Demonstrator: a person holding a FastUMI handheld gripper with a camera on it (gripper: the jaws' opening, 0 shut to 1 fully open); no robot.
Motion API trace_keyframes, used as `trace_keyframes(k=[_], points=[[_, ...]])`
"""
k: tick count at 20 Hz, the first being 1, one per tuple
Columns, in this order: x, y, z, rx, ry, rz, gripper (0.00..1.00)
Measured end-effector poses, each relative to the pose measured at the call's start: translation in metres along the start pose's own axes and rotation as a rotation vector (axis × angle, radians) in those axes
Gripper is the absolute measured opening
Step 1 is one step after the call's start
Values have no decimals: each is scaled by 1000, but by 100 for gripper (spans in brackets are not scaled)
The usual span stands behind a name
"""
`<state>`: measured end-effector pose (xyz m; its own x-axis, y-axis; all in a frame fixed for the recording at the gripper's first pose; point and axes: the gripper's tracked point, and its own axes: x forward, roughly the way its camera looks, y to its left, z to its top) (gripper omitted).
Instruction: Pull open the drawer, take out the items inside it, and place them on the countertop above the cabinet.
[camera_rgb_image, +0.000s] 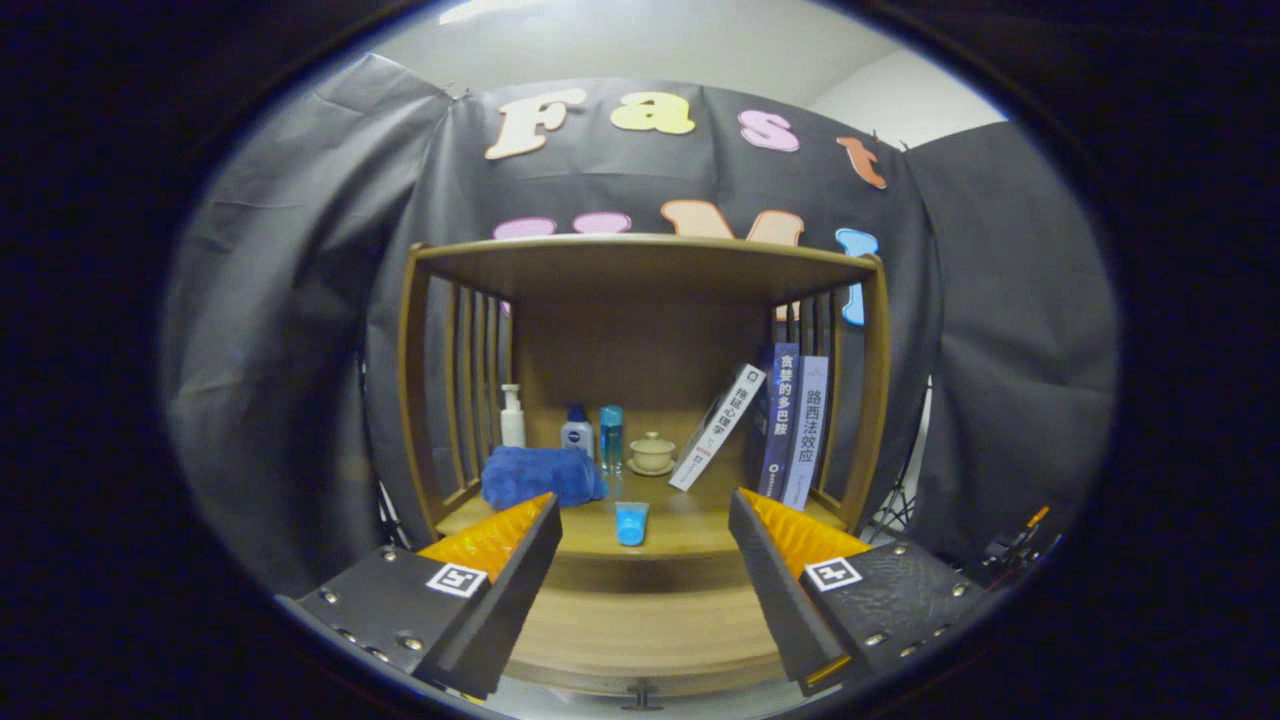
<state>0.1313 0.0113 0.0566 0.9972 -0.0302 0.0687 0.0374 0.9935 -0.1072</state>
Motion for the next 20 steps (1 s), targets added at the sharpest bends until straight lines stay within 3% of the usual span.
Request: trace_keyframes(k=[5,8,15,20], points=[[-53,-6,-14,-32,-55,10,99],[-67,-11,-46,-11,-55,29,99],[-75,-38,-149,67,-28,-32,99],[-59,-48,-193,99,48,-42,99]])
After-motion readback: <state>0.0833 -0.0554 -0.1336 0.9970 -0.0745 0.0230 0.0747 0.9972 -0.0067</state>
